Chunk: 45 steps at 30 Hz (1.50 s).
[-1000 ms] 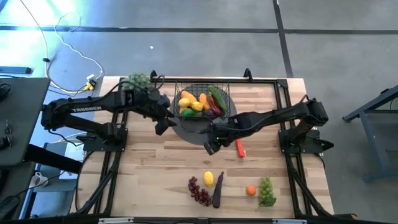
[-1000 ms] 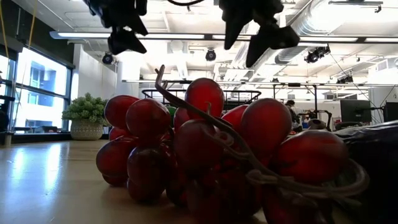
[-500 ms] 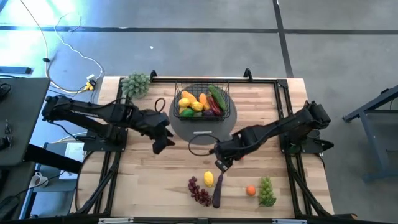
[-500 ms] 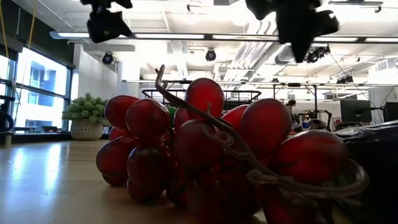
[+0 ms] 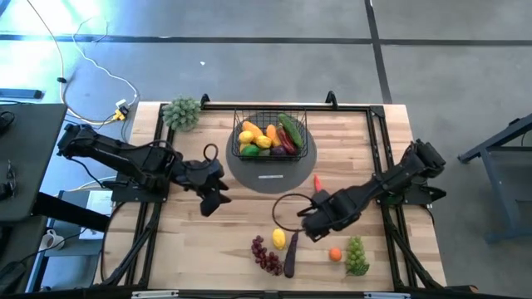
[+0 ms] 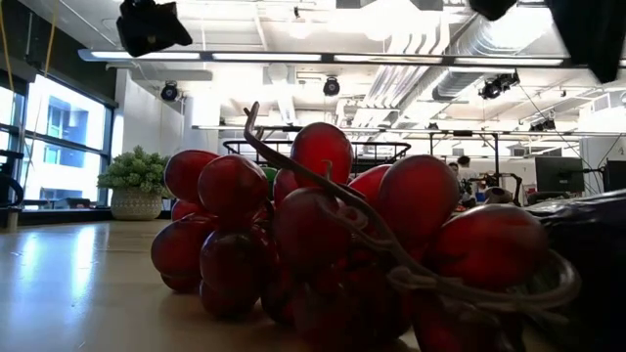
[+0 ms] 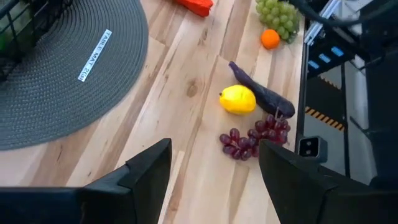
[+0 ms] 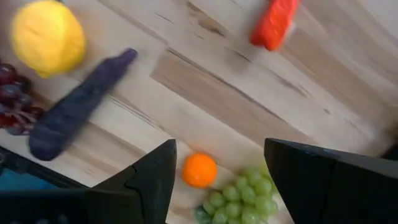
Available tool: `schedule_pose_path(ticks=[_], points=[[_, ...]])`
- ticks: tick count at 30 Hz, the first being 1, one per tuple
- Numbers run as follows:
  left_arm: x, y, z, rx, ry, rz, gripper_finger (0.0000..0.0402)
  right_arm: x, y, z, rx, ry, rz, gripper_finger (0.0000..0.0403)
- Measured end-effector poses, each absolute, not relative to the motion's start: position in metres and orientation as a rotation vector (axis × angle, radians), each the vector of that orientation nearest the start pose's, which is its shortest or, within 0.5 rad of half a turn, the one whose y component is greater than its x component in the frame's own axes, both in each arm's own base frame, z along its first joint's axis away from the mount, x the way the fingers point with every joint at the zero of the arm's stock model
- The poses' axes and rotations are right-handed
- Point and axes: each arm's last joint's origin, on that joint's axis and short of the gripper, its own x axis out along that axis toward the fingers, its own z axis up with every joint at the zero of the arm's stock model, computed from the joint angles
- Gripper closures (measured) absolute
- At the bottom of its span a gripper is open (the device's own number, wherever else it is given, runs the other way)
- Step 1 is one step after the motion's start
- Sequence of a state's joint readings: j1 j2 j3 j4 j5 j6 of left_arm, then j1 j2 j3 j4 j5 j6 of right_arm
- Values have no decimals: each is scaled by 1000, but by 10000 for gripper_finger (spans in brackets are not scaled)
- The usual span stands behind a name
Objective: Build produce basket
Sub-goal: Put the green grapes into the black wire basket
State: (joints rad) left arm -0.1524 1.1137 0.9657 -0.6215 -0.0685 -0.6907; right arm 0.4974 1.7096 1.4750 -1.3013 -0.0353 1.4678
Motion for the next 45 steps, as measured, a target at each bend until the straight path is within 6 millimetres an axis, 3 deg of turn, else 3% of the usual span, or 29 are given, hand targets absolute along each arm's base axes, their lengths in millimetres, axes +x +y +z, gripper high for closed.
schedule_pose_path(ticks=[24,45], points=[[219,-32,293,-565,802,204,174,212,220,264,924,1351,-1067,178],[219,-32,293,-596,803,208,174,197,265,216,869,1344,-1240,178]])
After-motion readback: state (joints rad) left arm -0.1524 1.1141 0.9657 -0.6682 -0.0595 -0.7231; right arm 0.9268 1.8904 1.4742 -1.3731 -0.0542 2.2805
